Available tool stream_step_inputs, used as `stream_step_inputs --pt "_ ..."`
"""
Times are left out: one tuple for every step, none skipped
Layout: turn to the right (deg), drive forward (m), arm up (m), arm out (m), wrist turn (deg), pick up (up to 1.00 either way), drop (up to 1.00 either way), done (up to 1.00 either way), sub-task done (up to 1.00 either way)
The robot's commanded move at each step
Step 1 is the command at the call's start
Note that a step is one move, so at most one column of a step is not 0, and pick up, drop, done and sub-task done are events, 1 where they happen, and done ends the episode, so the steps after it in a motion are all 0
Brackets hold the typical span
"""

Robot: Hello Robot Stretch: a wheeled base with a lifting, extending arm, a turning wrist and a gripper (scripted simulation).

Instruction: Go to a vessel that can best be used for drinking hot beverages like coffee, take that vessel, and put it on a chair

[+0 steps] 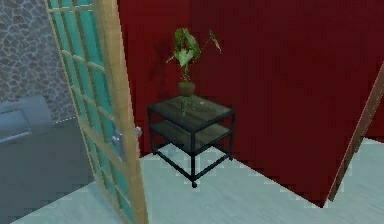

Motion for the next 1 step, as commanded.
stream_step_inputs --pt "45.0 0.00 0.00 0.00 0.0 0.00 0.00 0.00 0.00"
